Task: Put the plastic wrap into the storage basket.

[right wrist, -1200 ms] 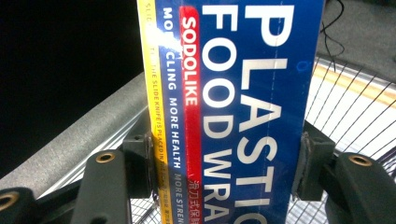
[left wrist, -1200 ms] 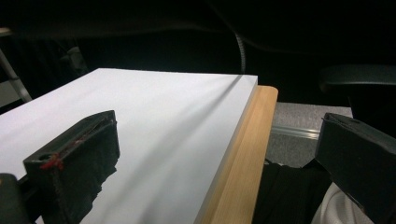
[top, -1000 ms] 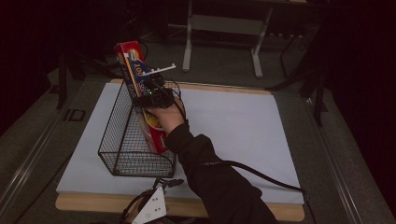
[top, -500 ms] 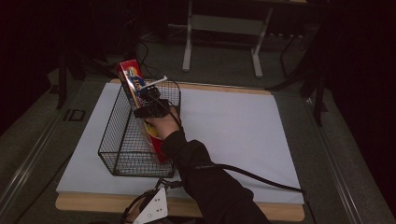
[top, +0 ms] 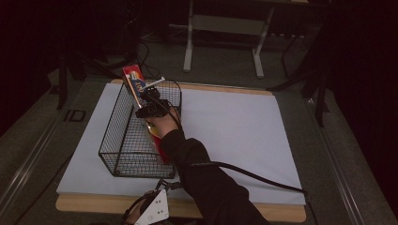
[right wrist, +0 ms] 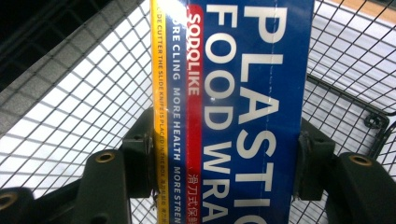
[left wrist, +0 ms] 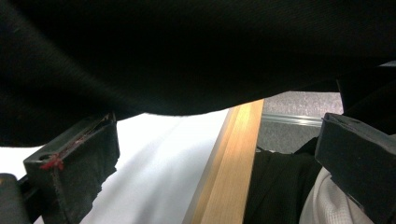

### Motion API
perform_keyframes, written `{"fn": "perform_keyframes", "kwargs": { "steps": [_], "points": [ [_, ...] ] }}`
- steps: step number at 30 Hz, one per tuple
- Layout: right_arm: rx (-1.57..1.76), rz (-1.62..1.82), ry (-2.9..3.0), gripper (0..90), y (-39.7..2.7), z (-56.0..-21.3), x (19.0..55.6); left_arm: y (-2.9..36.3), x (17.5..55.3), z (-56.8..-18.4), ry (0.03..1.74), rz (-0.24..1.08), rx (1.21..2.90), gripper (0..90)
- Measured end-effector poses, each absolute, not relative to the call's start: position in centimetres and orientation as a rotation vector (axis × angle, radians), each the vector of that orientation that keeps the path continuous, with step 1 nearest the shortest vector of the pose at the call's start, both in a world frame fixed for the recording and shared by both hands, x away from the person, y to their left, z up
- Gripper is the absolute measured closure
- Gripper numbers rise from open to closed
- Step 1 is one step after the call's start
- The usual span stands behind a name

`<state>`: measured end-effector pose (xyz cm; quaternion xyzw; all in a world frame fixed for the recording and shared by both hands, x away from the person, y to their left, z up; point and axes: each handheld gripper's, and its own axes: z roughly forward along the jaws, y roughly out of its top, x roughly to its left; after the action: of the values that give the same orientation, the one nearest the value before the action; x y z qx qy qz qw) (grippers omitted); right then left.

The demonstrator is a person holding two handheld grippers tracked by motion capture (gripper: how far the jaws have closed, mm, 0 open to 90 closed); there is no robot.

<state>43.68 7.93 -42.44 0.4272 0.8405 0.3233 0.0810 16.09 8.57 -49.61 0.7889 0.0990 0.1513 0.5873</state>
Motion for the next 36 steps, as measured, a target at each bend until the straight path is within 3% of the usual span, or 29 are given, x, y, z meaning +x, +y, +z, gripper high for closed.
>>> {"fn": "perform_keyframes", "kwargs": {
  "steps": [14, 25, 36],
  "points": [
    [1.223, 0.929, 2.538, 36.0, 8.4, -43.1, 44.1, 8.6, 16.1, -49.6, 0.234, 0.350, 1.838, 0.2],
    [1.207, 1.004, 2.565, 11.5, 7.5, -42.5, 43.8, 8.6, 16.2, -49.6, 0.234, 0.348, 1.842, 0.2],
    [1.177, 1.102, 2.536, 12.1, 4.5, -41.4, 43.4, 8.4, 16.4, -49.7, 0.243, 0.341, 1.844, 0.2]
  ]
}}
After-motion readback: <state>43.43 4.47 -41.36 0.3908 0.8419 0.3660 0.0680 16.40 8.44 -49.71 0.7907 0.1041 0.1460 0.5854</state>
